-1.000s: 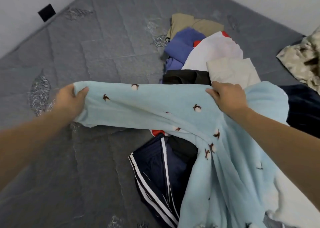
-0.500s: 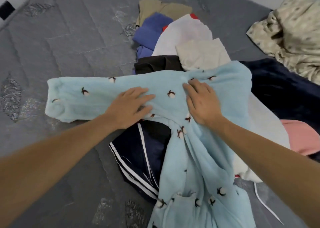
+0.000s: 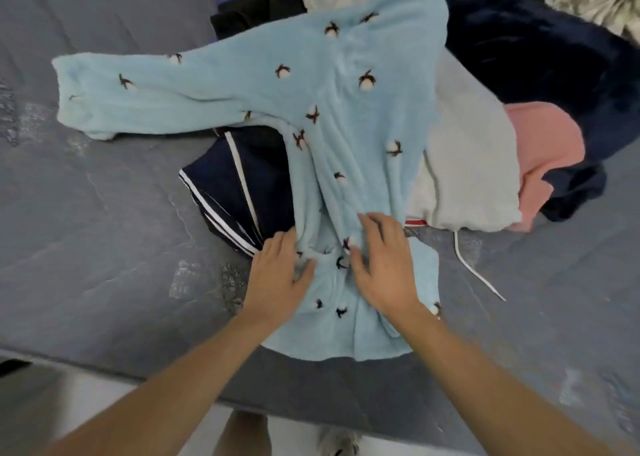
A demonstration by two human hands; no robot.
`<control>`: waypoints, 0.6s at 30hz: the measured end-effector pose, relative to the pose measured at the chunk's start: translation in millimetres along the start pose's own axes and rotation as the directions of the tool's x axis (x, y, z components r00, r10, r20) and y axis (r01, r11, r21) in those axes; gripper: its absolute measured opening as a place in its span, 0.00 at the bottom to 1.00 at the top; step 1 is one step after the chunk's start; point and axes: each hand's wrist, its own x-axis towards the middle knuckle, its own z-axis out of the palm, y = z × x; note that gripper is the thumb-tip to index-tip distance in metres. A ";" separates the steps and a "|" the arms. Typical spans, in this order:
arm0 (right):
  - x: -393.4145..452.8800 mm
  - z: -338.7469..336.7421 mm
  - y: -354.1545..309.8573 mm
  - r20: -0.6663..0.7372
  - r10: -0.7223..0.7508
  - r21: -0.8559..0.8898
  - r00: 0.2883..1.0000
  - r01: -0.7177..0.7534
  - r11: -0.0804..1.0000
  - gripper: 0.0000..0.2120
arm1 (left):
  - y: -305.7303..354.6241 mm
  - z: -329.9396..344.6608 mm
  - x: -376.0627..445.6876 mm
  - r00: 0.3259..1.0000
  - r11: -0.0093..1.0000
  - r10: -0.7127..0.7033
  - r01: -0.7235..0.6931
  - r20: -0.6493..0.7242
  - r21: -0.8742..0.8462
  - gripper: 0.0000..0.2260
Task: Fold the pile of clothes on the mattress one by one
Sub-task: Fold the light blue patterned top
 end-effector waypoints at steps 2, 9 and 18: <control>-11.2 -6.8 5.6 0.027 0.077 -0.003 0.997 -0.077 0.997 0.22 | 5.3 16.8 -22.3 0.993 0.996 -0.093 0.093 -0.069 -0.002 0.27; -22.9 -40.5 30.5 0.363 0.193 -0.208 0.912 -0.123 0.970 0.26 | 23.1 12.4 -57.2 0.956 0.879 -0.283 0.227 -0.075 -0.419 0.32; -70.9 -59.6 -69.7 0.326 0.034 -0.017 0.945 -0.030 0.999 0.22 | 25.1 7.3 -98.6 0.939 0.833 -0.325 0.228 -0.114 -0.505 0.21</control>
